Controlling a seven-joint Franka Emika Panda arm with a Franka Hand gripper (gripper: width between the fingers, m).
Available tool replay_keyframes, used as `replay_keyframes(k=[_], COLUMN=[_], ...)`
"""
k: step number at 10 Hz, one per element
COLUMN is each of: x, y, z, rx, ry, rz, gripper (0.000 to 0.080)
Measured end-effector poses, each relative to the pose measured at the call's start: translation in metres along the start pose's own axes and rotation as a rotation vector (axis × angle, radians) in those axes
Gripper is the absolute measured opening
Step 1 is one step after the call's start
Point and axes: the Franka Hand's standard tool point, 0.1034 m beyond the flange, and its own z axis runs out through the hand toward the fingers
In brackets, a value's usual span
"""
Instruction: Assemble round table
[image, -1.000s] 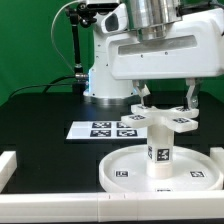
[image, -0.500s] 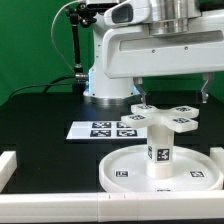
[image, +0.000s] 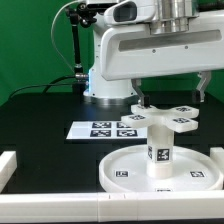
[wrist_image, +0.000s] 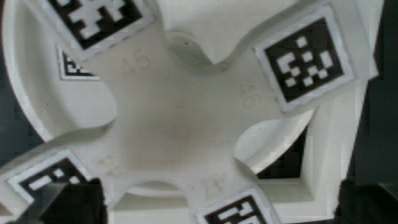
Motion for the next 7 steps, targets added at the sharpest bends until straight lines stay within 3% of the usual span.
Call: replay_keyframes(k=[3, 7], x=[0.0001, 0.0024], y=[0.0055, 0.0086], z=[-0.0007, -0.0012], rx=[-0.007, -0.006], ry=[-0.038, -0.056], rz=[-0.424, -0.719], gripper=[0.0649, 0.0649])
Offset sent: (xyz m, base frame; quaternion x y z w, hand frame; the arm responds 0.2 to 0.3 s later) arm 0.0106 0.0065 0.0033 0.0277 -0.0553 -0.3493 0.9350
